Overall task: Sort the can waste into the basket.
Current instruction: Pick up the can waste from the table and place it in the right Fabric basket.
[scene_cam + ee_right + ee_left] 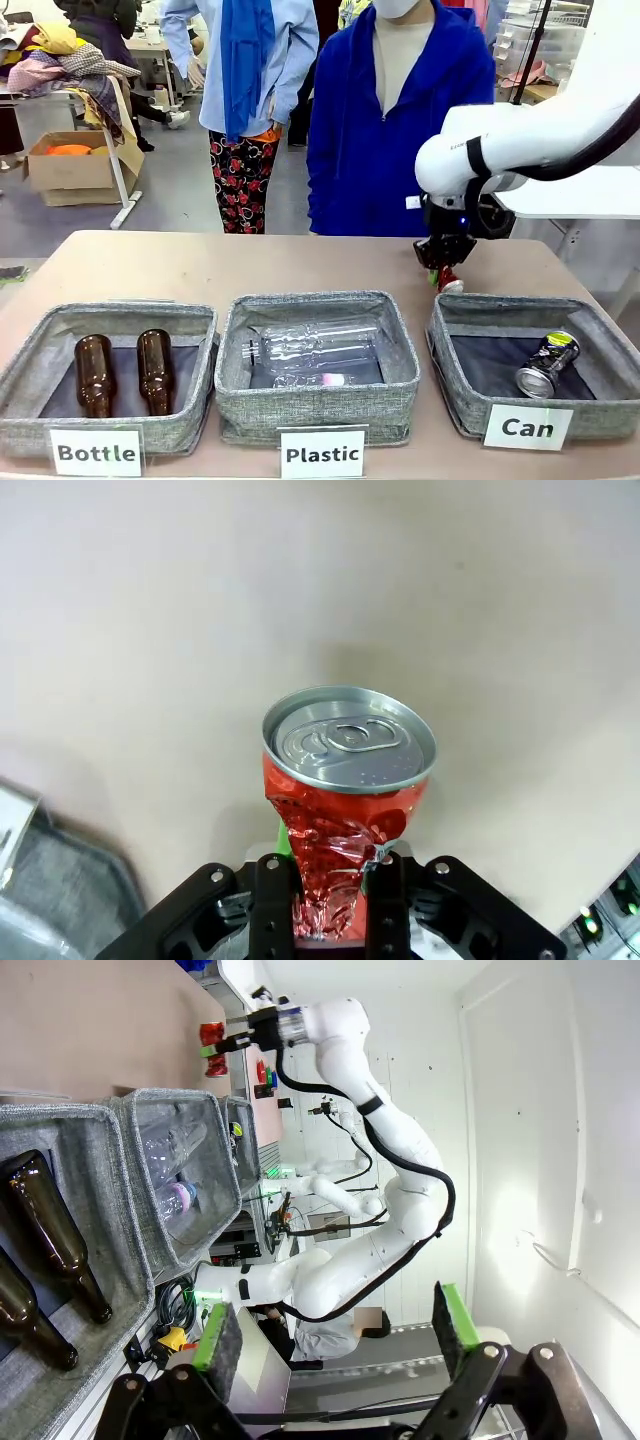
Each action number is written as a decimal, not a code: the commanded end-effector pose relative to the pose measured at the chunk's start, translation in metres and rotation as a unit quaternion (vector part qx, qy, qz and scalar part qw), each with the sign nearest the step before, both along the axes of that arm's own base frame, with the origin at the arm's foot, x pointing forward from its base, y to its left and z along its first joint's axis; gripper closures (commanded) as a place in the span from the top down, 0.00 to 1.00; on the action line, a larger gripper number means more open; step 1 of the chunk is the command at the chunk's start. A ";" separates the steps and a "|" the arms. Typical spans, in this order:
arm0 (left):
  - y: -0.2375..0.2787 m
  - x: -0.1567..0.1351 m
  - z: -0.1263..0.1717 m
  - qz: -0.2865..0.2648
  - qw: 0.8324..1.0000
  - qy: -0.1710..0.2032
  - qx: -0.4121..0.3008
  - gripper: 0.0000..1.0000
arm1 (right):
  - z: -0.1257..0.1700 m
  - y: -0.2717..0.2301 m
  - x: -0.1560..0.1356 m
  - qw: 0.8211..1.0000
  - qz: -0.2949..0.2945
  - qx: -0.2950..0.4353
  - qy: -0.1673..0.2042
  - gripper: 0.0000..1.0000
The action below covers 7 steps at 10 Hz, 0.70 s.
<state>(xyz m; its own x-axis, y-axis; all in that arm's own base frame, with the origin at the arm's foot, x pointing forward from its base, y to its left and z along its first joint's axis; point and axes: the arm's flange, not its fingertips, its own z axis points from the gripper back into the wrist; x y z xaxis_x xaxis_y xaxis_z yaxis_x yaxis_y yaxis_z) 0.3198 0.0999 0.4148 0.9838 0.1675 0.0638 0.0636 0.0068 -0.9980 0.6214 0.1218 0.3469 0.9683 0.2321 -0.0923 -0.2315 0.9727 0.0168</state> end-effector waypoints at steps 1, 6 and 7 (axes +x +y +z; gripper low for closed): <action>0.000 -0.004 0.002 -0.005 1.000 -0.008 -0.002 1.00 | 0.074 -0.017 -0.053 0.999 -0.030 0.008 -0.017 0.00; 0.000 -0.004 0.002 -0.005 1.000 -0.008 -0.002 1.00 | 0.138 -0.048 -0.167 0.970 0.176 0.012 0.166 0.17; 0.000 -0.004 0.002 -0.005 1.000 -0.008 -0.002 1.00 | 0.135 -0.053 -0.190 0.945 0.261 -0.023 0.197 0.17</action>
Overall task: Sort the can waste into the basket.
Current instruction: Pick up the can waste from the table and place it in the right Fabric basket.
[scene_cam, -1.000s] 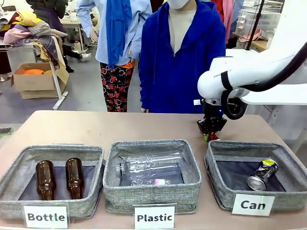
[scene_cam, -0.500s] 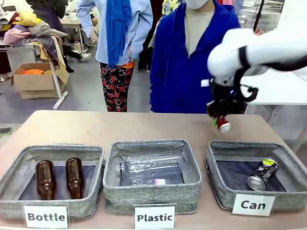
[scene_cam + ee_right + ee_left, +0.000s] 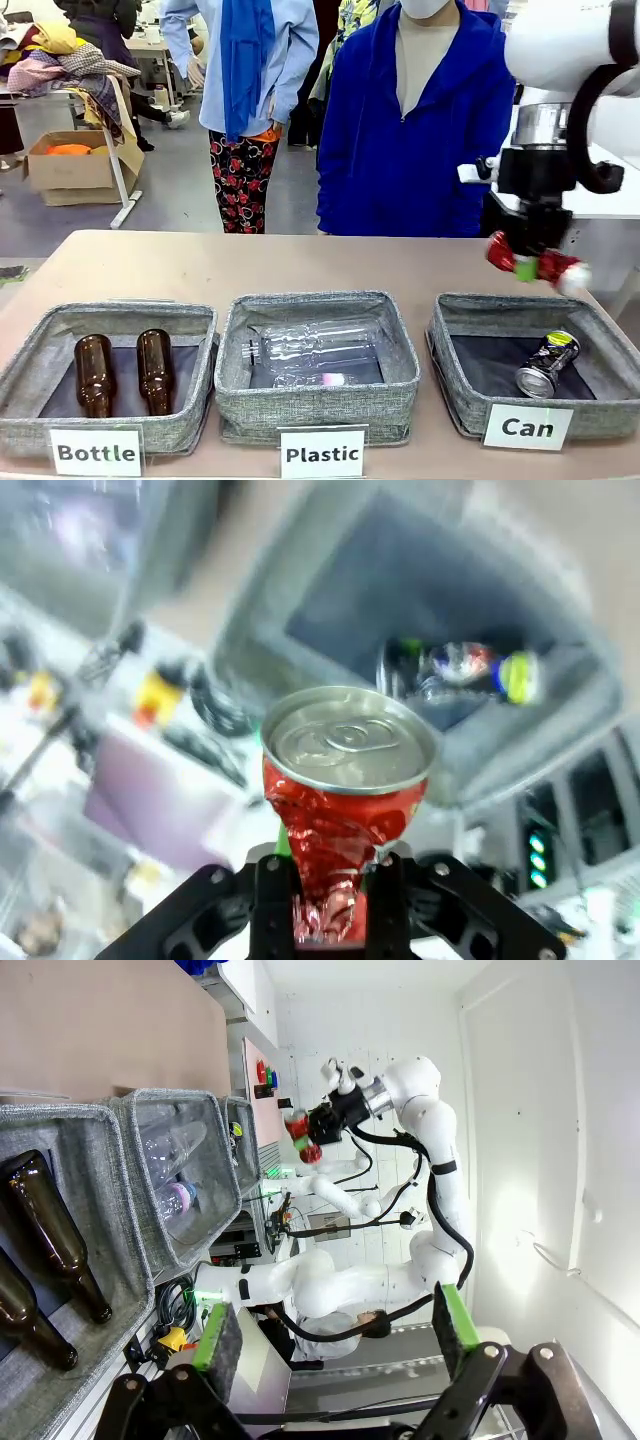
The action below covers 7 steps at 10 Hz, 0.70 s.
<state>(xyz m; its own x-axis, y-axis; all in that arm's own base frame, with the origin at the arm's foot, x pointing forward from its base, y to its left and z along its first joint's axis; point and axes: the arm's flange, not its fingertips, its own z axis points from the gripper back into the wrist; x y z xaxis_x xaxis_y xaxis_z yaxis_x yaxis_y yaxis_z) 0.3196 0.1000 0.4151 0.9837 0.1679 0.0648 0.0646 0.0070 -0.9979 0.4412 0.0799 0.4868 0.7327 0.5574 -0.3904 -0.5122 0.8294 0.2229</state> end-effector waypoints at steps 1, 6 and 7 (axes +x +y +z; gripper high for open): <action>0.000 -0.004 0.001 -0.005 1.000 -0.007 -0.002 1.00 | -0.010 -0.014 -0.026 0.977 0.209 -0.047 0.011 0.17; 0.000 -0.004 0.001 -0.005 1.000 -0.007 -0.002 1.00 | -0.018 -0.034 -0.067 0.902 0.425 0.062 -0.051 0.17; 0.000 -0.004 0.001 -0.005 1.000 -0.007 -0.002 1.00 | -0.020 -0.035 -0.073 0.899 0.429 0.068 -0.062 0.17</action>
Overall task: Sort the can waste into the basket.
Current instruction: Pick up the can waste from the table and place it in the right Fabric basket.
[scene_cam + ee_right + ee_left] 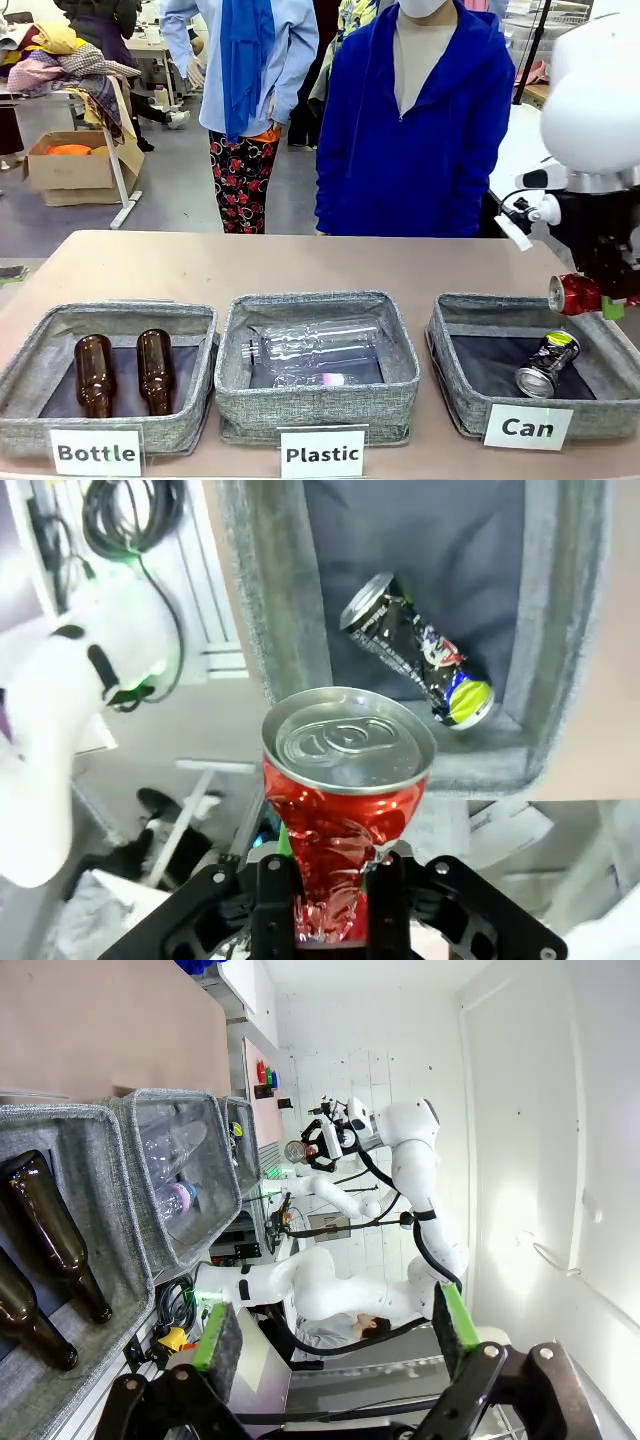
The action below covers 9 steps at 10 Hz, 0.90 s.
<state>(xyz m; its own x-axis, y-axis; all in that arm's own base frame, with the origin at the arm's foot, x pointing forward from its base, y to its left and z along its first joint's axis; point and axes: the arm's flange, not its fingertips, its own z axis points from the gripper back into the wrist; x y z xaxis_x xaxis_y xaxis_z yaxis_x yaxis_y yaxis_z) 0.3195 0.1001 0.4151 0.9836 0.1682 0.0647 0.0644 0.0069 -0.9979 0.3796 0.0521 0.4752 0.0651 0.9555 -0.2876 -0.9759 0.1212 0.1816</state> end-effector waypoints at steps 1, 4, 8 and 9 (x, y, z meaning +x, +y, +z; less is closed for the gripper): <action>0.000 -0.004 0.001 -0.005 1.000 -0.007 -0.002 1.00 | -0.010 -0.008 -0.016 0.999 0.013 0.042 -0.011 0.17; 0.000 -0.004 0.001 -0.005 1.000 -0.007 -0.002 1.00 | -0.014 -0.008 -0.017 0.997 0.031 0.052 -0.037 0.17; 0.000 -0.004 0.001 -0.005 1.000 -0.007 -0.002 1.00 | -0.017 -0.005 -0.015 0.997 0.026 0.054 -0.048 1.00; 0.000 -0.004 0.001 -0.005 1.000 -0.007 -0.002 1.00 | -0.017 -0.004 -0.015 0.997 0.020 0.053 -0.047 1.00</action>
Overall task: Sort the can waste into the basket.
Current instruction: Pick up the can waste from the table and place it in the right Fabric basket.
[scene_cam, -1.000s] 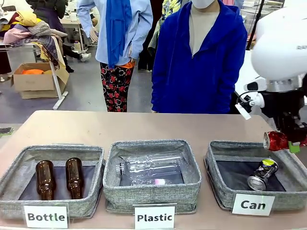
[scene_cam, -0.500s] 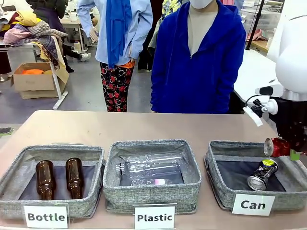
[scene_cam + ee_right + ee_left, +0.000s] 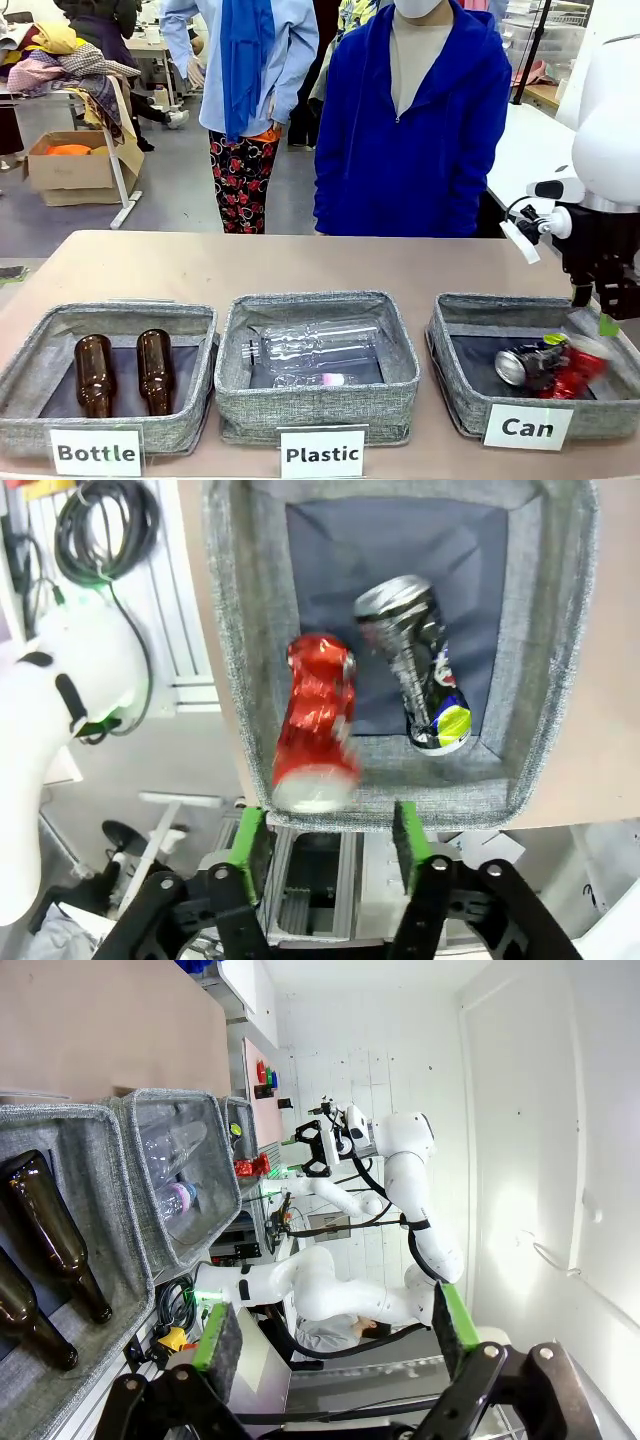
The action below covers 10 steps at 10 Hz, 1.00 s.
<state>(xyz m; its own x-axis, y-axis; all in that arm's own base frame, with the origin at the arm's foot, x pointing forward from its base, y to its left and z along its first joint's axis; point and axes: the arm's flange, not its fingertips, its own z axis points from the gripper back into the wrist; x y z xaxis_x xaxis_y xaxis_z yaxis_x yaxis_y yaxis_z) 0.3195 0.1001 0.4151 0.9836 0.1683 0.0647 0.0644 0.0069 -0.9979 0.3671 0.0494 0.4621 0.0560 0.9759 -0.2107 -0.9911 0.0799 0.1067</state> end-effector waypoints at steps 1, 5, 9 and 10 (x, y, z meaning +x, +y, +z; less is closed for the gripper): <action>0.000 -0.004 0.001 -0.005 1.000 -0.007 -0.002 1.00 | -0.004 -0.001 -0.002 1.000 -0.004 0.017 -0.003 1.00; 0.000 -0.004 0.001 -0.005 1.000 -0.007 -0.002 1.00 | 0.006 0.004 0.009 0.968 -0.182 0.169 0.021 1.00; 0.000 -0.004 0.001 -0.005 1.000 -0.007 -0.002 1.00 | 0.020 -0.017 0.040 0.707 -0.539 0.446 0.105 1.00; 0.000 -0.004 0.001 -0.005 1.000 -0.007 -0.002 1.00 | 0.024 -0.023 0.047 0.565 -0.605 0.541 0.151 1.00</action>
<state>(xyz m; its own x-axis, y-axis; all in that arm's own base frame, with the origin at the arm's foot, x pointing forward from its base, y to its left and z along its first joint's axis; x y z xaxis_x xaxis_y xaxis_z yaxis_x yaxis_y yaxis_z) 0.3195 0.1002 0.4148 0.9836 0.1686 0.0640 0.0638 0.0066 -0.9979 0.4069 0.0238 0.4801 0.7735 0.5957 0.2163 -0.5878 0.5468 0.5962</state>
